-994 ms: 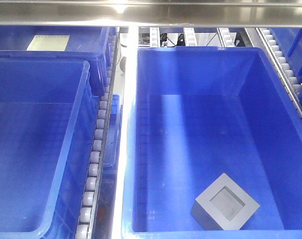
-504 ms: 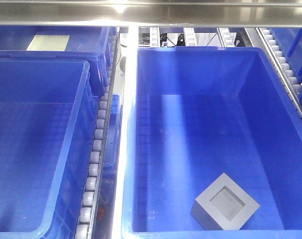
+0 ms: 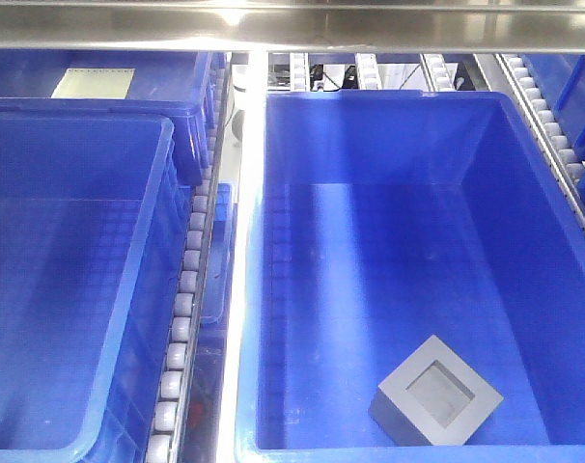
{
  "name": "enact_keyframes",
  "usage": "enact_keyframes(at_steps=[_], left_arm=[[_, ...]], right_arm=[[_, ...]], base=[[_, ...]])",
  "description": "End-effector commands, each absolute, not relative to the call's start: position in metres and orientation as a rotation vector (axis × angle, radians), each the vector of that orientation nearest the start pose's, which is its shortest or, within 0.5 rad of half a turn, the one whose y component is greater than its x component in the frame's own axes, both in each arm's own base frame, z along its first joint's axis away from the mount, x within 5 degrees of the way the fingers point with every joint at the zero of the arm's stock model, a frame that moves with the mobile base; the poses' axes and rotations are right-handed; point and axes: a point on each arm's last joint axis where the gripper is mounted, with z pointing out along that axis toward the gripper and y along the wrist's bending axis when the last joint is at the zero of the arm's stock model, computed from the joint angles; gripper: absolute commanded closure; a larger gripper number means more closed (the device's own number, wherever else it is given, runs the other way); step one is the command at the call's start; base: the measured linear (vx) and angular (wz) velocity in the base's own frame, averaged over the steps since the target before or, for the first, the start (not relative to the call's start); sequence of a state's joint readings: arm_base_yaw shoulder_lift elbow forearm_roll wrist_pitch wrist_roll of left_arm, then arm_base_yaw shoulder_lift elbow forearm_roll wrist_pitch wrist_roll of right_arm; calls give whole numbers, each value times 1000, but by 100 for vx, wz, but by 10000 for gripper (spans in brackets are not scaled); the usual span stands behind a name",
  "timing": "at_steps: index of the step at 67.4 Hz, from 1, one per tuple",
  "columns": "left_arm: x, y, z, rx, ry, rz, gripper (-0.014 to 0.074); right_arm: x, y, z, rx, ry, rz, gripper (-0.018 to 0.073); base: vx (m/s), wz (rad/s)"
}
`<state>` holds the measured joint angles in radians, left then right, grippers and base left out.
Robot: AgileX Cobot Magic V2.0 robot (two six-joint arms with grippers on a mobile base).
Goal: Sort gray base to blue bin
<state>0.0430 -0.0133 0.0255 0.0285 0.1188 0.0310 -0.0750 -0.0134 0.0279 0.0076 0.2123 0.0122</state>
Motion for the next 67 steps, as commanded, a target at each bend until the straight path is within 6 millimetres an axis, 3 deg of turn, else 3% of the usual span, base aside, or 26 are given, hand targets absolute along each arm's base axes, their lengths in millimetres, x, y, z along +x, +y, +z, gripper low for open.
enact_keyframes(at_steps=[1,67], left_arm=[[54,3,208,-5,1506,69,603],[54,3,209,-6,1503,68,603]], right_arm=[[56,-4,191,66,1637,-61,564],[56,-4,191,66,1637,-61,564]], base=[[0,0],[0,0]])
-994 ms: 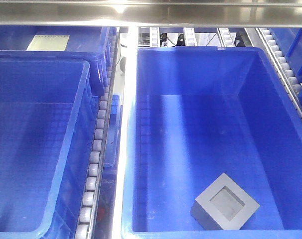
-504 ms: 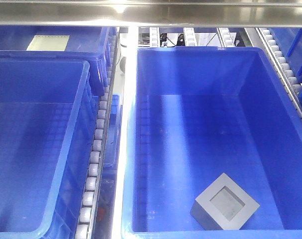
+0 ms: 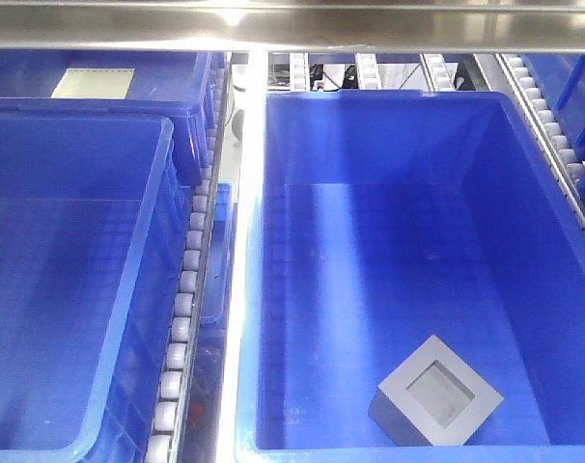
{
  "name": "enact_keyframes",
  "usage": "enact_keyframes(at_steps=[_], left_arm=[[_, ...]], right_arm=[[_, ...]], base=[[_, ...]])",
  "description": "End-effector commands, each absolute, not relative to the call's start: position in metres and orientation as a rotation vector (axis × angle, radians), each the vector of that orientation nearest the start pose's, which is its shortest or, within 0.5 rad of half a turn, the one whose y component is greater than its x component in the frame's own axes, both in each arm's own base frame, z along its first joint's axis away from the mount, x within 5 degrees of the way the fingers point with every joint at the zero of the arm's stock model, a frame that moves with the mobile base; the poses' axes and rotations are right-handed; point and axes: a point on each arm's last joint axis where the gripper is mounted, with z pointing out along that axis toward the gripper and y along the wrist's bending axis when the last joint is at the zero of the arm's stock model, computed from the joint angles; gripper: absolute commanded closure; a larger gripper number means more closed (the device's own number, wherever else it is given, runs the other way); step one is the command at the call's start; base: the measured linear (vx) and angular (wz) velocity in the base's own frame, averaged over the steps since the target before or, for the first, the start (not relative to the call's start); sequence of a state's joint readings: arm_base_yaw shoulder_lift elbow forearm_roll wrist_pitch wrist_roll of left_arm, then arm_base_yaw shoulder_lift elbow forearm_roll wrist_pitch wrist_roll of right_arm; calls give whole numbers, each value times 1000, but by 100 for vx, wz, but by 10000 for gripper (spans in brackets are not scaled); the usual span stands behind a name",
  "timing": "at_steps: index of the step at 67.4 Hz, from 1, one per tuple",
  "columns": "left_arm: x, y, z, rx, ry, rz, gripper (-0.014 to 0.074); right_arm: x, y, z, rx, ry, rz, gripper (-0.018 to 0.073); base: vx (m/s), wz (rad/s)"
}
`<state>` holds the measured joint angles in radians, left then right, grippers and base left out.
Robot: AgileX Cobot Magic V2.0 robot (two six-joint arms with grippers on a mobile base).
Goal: Sort gray base to blue bin
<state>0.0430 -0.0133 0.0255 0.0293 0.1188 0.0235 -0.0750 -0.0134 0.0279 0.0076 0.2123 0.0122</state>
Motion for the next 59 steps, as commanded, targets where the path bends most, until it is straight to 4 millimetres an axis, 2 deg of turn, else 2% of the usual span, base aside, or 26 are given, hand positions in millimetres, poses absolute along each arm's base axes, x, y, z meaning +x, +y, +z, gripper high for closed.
enact_keyframes(at_steps=[1,59], left_arm=[[54,3,209,-6,1503,68,603],[54,3,209,-7,1503,67,603]], right_arm=[[56,-4,191,66,1637,-61,564],[56,-4,191,66,1637,-61,564]], base=[[0,0],[0,0]])
